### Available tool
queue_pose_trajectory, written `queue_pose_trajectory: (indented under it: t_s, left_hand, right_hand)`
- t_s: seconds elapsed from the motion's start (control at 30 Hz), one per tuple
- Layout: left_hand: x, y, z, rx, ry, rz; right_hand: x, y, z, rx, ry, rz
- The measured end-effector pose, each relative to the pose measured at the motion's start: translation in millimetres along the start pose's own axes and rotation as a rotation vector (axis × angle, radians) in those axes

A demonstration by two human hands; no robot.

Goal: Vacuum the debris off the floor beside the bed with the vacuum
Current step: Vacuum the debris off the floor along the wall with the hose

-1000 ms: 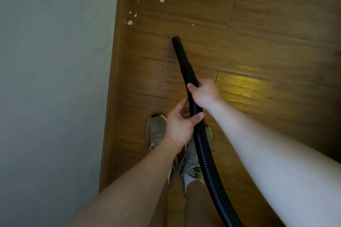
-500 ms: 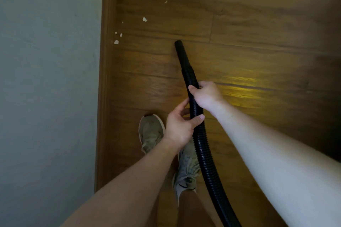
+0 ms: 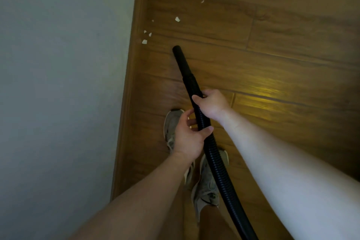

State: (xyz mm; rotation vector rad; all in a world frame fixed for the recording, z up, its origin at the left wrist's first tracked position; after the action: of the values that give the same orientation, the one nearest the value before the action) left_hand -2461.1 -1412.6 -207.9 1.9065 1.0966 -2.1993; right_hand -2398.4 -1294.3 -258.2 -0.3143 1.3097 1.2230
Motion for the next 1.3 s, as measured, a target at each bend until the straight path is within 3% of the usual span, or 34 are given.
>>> queue_pose_trajectory:
  t_s: [0.4, 1.3]
  left_hand:
    - [11.0, -1.2, 44.7, -0.061, -0.108, -0.009]
    - [41.8, -49.4, 58.4, -0.096, -0.086, -0.064]
  right_hand:
    - [10.5, 37.8, -39.0, -0.094, 0.057, 0.067]
    - [41.9, 87.2, -32.3, -0.140, 0.048, 0.077]
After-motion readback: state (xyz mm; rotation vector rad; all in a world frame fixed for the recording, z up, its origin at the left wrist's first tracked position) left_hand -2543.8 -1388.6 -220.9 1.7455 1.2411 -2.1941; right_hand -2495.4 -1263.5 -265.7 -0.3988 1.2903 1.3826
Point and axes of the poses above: each hand's wrist, its own x-axis towards the middle knuckle, its own z-axis out of the back of the hand, y = z × x, the point moved 10 cm from there along x, towards the middle knuckle, and after that the axes turned 5 degrees about -x, right-handed, at the moved point
